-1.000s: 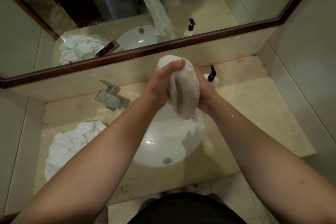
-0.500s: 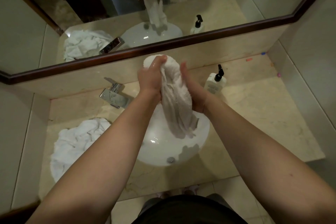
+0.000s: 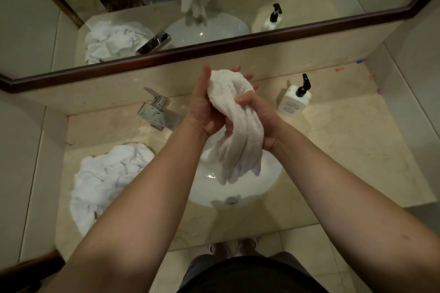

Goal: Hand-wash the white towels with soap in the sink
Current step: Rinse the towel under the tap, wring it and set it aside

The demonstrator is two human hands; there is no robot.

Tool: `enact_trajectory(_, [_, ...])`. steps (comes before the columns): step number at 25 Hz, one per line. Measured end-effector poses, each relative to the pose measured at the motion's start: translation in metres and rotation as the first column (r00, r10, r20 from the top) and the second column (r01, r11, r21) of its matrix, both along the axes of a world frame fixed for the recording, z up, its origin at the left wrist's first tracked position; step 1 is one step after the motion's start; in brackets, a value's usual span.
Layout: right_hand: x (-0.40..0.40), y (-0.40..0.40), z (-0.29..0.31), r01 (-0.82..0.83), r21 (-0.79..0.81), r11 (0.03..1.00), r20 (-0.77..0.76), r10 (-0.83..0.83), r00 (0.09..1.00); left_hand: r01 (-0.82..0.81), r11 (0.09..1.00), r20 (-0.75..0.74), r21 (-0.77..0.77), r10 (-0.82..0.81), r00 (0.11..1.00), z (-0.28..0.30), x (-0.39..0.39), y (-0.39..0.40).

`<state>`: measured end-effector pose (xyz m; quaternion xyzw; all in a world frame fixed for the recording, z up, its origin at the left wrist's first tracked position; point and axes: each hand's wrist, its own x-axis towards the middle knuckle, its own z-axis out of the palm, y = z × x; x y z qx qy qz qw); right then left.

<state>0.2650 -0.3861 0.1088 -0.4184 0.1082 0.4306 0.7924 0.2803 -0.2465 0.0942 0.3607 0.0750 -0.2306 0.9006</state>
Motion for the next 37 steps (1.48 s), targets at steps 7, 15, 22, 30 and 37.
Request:
enact_trajectory(7, [-0.018,0.022,-0.01,-0.059,-0.301,0.952,0.134,0.104,0.986,-0.127,0.837,-0.157,0.532,0.245,0.957,0.003,0.013,0.015])
enact_trajectory(15, [-0.043,0.032,-0.024,0.077,-0.553,0.83,0.226,0.06,0.972,0.004,0.738,-0.132,0.674,0.115,0.985,-0.023,-0.014,0.038])
enact_trajectory(22, [-0.05,0.037,-0.041,0.075,-0.182,0.981,-0.092,-0.093,0.991,-0.001,1.0,-0.189,0.014,0.004,0.982,-0.043,-0.013,0.04])
enact_trajectory(30, [-0.055,0.066,-0.051,0.232,-0.646,0.727,0.139,-0.187,0.973,0.074,0.884,-0.274,0.463,0.063,0.96,-0.039,-0.004,0.027])
enact_trajectory(37, [-0.06,0.087,-0.064,0.31,-0.851,0.424,0.345,0.005,0.939,-0.009,0.784,-0.383,0.621,0.314,0.869,-0.062,-0.013,0.03])
